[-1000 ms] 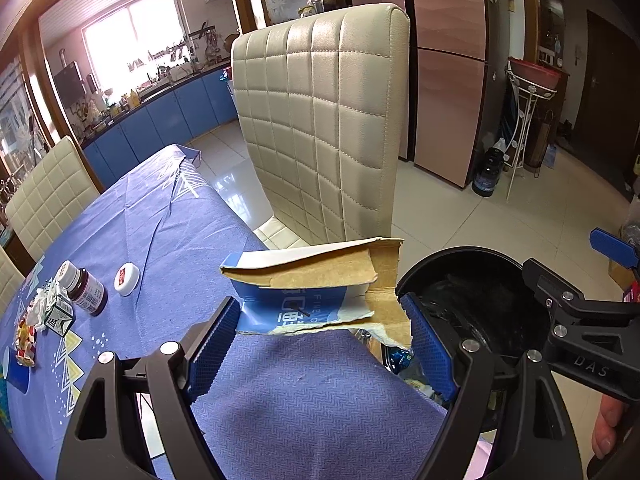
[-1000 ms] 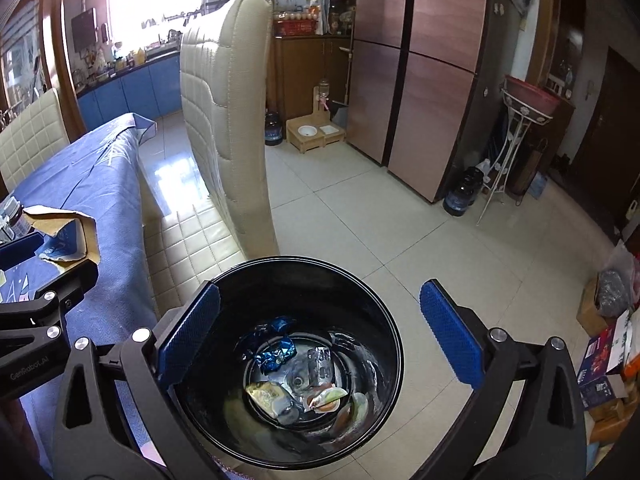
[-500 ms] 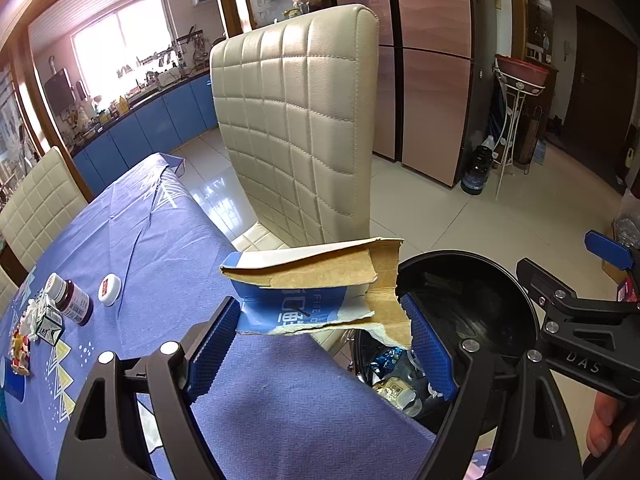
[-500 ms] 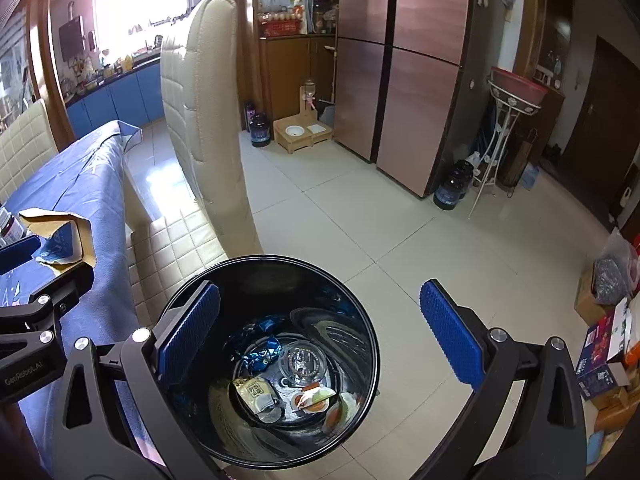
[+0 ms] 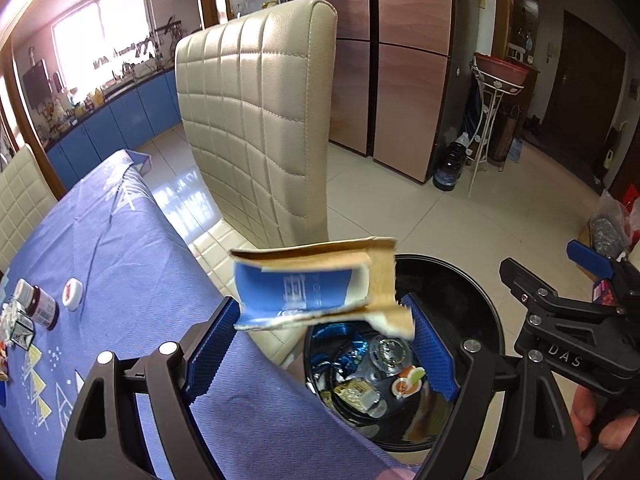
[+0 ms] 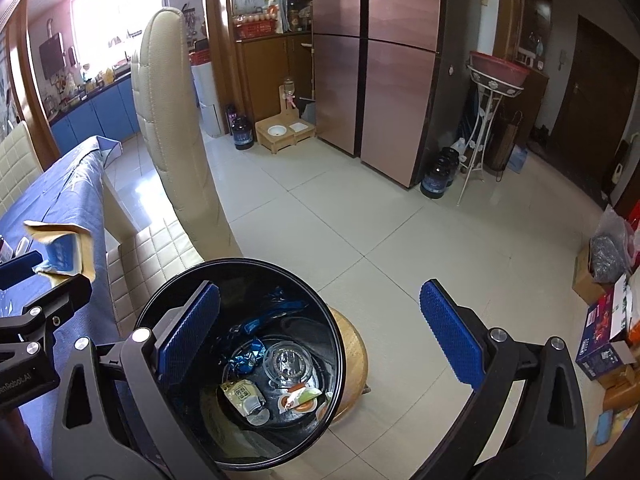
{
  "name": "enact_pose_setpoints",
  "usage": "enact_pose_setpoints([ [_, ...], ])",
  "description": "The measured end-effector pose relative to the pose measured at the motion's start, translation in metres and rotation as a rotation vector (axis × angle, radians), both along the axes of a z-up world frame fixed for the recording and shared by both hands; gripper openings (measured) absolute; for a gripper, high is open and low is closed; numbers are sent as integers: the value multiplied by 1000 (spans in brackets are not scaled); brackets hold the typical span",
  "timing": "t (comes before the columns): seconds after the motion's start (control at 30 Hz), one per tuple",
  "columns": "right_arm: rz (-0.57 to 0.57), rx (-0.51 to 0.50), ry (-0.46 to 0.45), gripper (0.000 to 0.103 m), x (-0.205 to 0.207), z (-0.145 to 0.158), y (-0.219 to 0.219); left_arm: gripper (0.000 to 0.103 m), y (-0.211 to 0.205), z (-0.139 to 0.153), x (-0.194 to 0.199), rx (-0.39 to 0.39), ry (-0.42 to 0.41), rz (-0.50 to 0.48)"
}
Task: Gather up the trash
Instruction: 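Open the left gripper over the bin to drop the paper packet, then move both tools back over the table toward the remaining trash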
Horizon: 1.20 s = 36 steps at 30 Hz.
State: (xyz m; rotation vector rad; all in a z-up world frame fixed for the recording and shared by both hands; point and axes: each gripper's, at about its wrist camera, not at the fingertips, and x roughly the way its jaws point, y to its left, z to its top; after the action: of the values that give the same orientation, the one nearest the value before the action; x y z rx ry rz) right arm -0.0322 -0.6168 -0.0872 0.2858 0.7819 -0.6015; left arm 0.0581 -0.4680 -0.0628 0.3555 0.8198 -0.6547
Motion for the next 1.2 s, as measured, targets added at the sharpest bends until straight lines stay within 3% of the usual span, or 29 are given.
enact_pose_setpoints([
  [0.2, 8, -4, -1, 99, 0, 2, 6, 86, 5, 1, 0, -43, 48, -18],
  [0.63, 66, -38, -15, 99, 7, 18, 42, 87, 37, 14, -2, -44, 6, 33],
  [1.03, 201, -113, -35, 99, 45, 42, 123, 87, 129, 32, 25, -61, -35, 197],
  [1.2, 286, -138, -25, 90, 71, 47, 171, 87, 174, 33, 39, -61, -47, 268],
])
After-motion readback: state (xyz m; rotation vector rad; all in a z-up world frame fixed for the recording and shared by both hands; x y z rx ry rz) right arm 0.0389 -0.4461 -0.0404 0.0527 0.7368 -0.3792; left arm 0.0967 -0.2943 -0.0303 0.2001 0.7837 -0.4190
